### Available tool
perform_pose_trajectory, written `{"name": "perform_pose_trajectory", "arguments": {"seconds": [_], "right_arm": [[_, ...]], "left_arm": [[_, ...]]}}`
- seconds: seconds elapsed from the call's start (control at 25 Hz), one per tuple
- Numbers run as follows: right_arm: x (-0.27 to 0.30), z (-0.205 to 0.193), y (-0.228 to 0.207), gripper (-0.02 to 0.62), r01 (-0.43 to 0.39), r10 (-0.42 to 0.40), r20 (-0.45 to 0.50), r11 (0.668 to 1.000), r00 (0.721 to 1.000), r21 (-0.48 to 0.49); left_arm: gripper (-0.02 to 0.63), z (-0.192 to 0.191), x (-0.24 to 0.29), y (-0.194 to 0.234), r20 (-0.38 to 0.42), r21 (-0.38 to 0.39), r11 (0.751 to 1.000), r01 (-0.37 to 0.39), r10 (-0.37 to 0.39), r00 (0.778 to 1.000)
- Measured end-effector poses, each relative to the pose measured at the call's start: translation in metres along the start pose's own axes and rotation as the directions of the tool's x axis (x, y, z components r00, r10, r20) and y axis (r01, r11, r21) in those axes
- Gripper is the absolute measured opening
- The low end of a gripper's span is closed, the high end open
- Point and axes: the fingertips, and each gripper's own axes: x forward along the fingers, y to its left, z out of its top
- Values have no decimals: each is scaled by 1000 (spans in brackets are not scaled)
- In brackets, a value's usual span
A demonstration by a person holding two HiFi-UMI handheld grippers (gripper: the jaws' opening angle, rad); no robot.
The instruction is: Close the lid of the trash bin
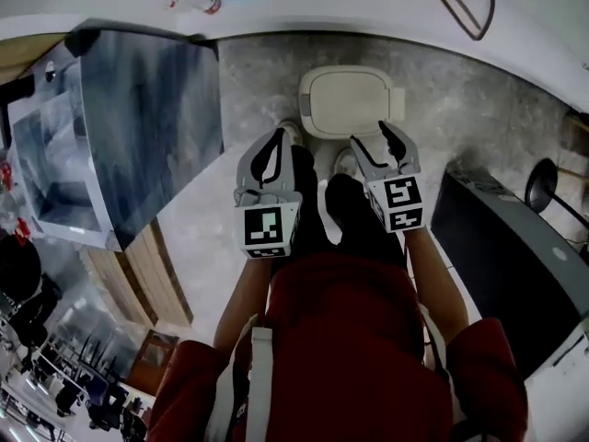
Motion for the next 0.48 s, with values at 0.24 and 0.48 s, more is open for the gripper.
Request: {"name": "perform_pose_trajectory", "arguments": {"seconds": [0.24,0.48], "right_arm": [[-77,76,-13,250,21,-14,167,999,986,-42],[-152,153,-29,250,114,-68,396,989,916,-93]], "left_arm": [[5,80,-39,-21,131,5,1000,-29,28,991],[5,168,-80,-26,307,66,994,-82,58,950]]}}
